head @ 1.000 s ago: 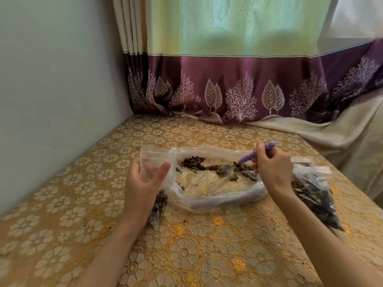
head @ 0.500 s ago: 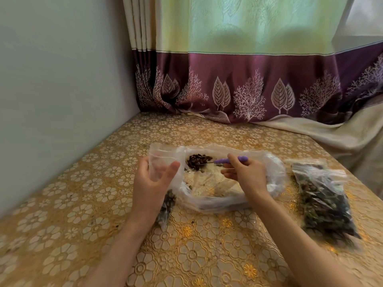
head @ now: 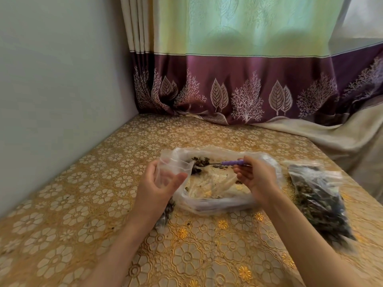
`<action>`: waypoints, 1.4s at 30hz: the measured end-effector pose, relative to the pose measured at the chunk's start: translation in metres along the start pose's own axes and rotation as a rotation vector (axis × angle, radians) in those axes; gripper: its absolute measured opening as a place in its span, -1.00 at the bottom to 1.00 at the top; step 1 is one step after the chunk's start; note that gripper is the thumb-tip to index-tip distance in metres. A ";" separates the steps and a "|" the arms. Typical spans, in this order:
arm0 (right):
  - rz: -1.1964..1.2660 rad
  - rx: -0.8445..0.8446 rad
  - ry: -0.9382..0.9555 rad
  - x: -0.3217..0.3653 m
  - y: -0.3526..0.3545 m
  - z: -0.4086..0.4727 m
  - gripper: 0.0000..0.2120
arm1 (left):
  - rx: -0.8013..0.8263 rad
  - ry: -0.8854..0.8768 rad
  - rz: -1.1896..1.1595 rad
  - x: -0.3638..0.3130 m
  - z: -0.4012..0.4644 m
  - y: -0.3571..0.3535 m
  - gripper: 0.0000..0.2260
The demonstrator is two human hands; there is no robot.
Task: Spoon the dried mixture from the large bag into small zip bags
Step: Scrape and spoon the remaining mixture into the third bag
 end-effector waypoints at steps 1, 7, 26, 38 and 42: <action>-0.007 -0.004 0.010 0.002 0.002 0.000 -0.79 | 0.008 0.009 0.013 0.000 0.000 0.000 -0.25; 0.004 0.067 0.145 0.026 0.013 -0.005 -0.75 | 0.046 0.056 0.029 0.002 -0.003 -0.004 -0.14; -0.214 0.537 0.505 0.058 -0.020 -0.045 -0.82 | -0.043 0.031 -0.117 -0.004 0.001 -0.002 -0.58; -0.104 -0.013 0.351 0.041 0.009 -0.012 -0.74 | -0.107 0.006 -0.146 -0.002 0.001 0.007 -0.29; -0.264 -0.007 0.281 0.020 0.002 -0.005 -0.72 | -0.089 -0.004 -0.130 -0.004 0.000 0.003 -0.46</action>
Point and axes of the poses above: each hand's wrist, its own z-axis towards the middle knuckle, its own y-axis out of the back of the hand, x = y × z, the point moved 3 cm from there along z, towards the middle knuckle, and after that the axes turned 15 degrees about -z, right-handed, at the moved point
